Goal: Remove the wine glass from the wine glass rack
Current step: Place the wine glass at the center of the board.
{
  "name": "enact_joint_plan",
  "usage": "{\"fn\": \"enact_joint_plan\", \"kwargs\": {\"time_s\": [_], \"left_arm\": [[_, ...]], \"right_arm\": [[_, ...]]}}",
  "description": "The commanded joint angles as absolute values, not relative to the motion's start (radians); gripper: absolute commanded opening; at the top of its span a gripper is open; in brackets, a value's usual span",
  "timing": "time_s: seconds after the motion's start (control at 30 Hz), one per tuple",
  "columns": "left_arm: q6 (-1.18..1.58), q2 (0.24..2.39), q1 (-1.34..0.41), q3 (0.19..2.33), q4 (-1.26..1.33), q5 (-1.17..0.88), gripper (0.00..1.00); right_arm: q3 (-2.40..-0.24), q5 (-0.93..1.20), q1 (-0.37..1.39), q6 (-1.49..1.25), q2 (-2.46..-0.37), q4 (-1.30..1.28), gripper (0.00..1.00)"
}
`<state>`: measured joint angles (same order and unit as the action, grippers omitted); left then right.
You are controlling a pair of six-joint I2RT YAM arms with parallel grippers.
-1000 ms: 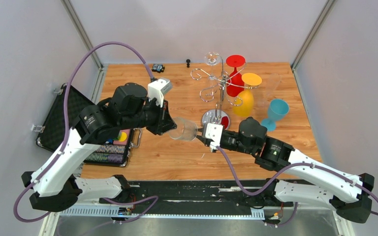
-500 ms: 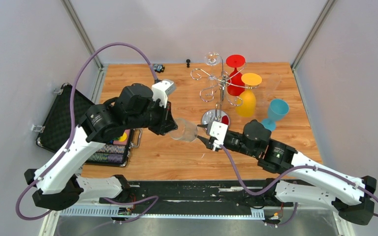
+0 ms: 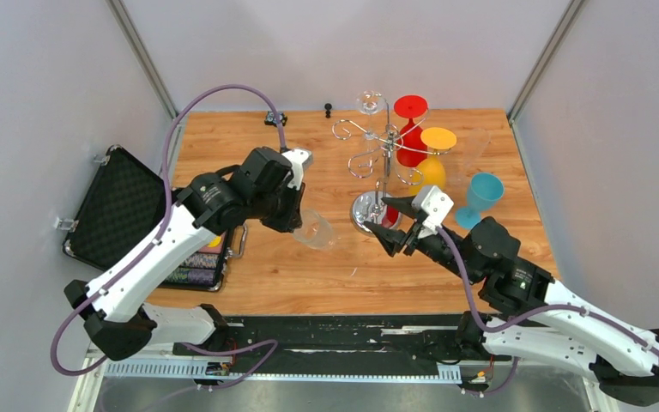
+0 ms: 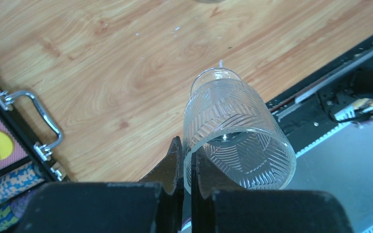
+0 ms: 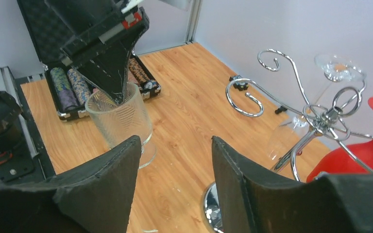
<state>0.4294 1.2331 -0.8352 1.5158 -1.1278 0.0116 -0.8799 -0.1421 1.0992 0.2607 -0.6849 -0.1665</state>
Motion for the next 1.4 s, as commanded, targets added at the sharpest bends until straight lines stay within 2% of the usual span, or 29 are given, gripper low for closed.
{"fn": "enact_joint_plan", "kwargs": {"time_s": [0.0,0.47,0.93,1.37], "left_arm": [[0.398,1.243,-0.77,1.5,-1.043,0.053,0.0],[0.319,1.373,-0.557,1.479,-1.0,0.12,0.0],[0.295,1.563,-0.365,1.515,-0.899,0.077,0.0],[0.307,1.794,-0.28,1.61,-0.844,0.047,0.0]], "right_arm": [[-0.961,-0.248,1.103,0.08,-0.695,-0.256,0.58],[-1.003,-0.251,1.103,-0.145,-0.66,-0.393,0.57],[-0.986,-0.25,1.104,-0.233,-0.57,-0.447,0.56],[-0.959,-0.277,1.103,-0.217,-0.503,-0.49,0.57]]}}
